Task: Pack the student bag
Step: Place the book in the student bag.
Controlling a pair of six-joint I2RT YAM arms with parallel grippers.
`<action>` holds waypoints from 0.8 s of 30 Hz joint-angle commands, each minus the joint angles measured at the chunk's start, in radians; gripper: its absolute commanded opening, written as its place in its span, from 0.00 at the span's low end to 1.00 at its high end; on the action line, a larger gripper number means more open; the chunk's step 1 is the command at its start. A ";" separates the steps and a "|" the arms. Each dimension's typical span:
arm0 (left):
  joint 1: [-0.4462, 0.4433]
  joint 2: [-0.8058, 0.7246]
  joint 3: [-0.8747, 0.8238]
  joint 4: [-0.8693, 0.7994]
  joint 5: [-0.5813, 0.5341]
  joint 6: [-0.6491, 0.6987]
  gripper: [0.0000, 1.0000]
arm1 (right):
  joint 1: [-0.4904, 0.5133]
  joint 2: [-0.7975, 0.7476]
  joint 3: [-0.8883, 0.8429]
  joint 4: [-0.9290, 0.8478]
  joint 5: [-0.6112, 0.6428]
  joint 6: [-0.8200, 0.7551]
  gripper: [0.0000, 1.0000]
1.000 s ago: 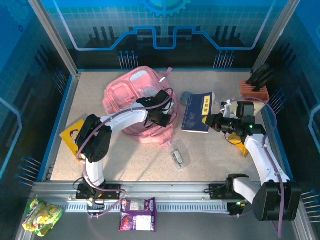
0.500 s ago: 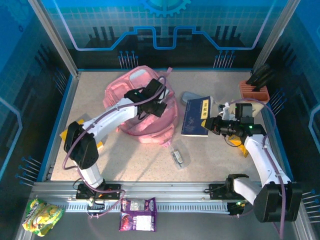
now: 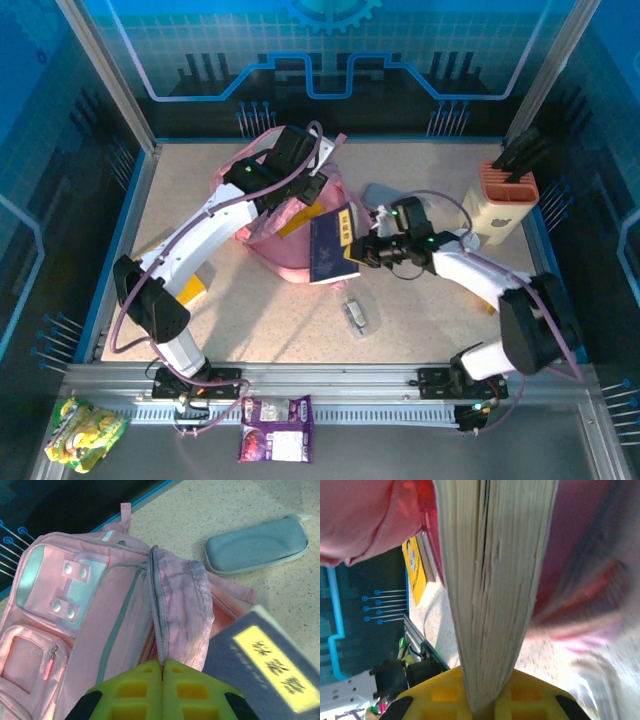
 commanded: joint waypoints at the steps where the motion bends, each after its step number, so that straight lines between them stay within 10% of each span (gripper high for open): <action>1: 0.001 -0.101 0.008 0.070 -0.001 0.055 0.00 | 0.027 0.128 0.127 0.276 0.039 0.077 0.00; 8: 0.006 -0.135 -0.046 0.079 0.006 0.079 0.00 | 0.097 0.429 0.403 0.292 0.050 0.039 0.00; 15: 0.020 -0.146 -0.073 0.106 0.029 0.050 0.00 | 0.098 0.578 0.552 0.138 0.149 -0.064 0.35; 24: 0.030 -0.155 -0.110 0.114 0.048 0.033 0.00 | 0.101 0.383 0.465 -0.117 0.341 -0.265 0.62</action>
